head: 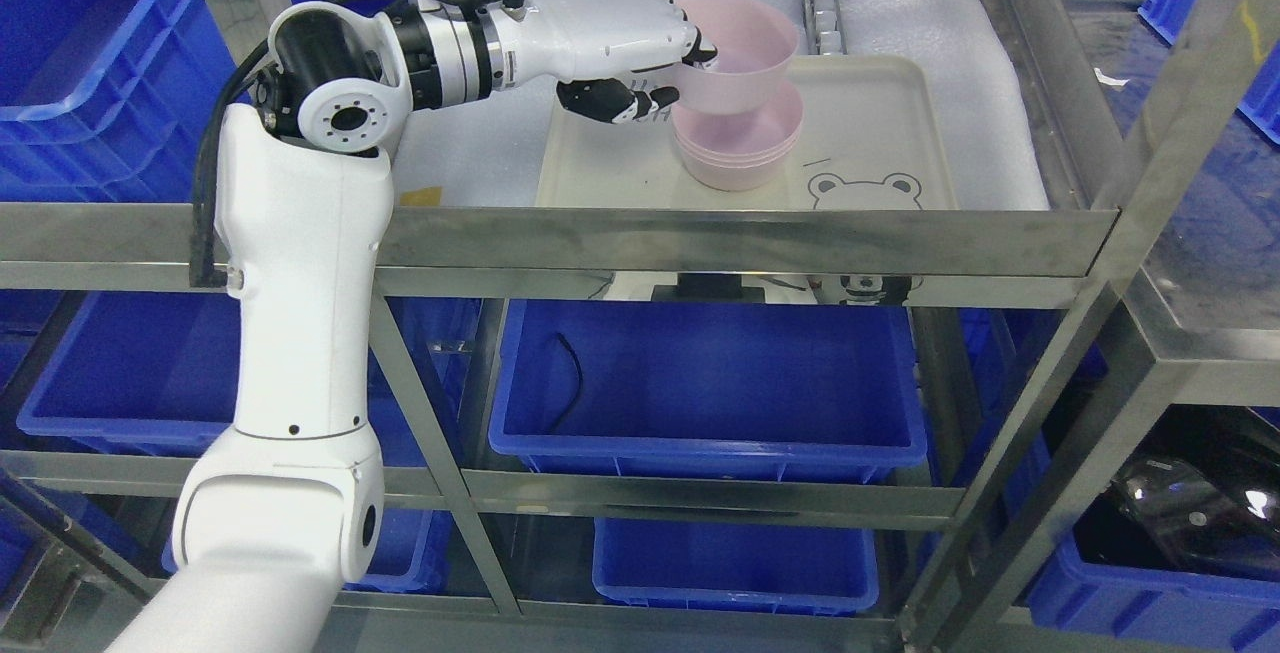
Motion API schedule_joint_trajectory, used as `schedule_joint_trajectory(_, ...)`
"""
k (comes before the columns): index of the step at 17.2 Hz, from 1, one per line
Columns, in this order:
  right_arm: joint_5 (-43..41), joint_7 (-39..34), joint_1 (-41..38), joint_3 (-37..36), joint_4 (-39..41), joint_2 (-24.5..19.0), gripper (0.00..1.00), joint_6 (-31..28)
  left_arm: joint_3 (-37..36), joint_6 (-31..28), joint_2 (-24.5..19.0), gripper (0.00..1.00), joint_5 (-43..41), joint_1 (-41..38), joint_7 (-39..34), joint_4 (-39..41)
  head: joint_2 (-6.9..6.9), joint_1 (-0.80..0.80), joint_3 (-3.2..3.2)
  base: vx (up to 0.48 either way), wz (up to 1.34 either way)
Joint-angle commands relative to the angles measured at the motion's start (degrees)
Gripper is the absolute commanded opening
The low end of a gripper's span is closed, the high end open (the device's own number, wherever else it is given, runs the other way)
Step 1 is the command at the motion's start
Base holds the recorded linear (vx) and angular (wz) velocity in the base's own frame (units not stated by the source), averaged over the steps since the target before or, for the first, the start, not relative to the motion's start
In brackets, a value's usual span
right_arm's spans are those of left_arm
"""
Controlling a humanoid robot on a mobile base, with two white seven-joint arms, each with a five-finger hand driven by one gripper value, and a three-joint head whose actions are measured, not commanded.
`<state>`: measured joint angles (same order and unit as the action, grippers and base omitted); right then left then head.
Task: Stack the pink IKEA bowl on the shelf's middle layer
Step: 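Lower the held bowl onto the pink bowl on the middle-layer tray, then open the left hand and release the stacked bowl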
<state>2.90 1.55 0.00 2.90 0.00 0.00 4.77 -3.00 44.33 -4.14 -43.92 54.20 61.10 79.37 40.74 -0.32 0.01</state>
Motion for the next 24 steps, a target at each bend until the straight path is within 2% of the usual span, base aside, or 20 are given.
schedule_joint_trajectory(1, 0.0, -0.05, -1.23, 0.0, 1.0, 1.0, 1.0, -0.02, -2.0, 0.32, 0.1, 0.04, -1.25, 0.55, -0.1, -2.9, 0.0, 0.0, 0.0, 0.001, -0.03)
schedule_joint_trajectory(4, 0.0, -0.05, -1.23, 0.0, 1.0, 1.0, 1.0, -0.02, -4.91, 0.32, 0.1, 0.04, -1.6, 0.55, -0.28, -5.09, -0.01, 0.0, 0.0, 0.0, -0.01)
schedule_joint_trajectory(16, 0.0, -0.05, -1.23, 0.0, 1.0, 1.0, 1.0, -0.02, -6.06, 0.5, 2.38, 0.07, -6.35, 1.96, -3.88, -11.25, 0.0, 0.0, 0.0, 0.0, 0.0)
schedule_joint_trajectory(24, 0.0, -0.05, -1.23, 0.0, 1.0, 1.0, 1.0, -0.02, -5.8, 0.41, 1.86, 0.29, -11.09, 1.96, -5.11, -11.69, -0.01, 0.0, 0.0, 0.0, 0.0)
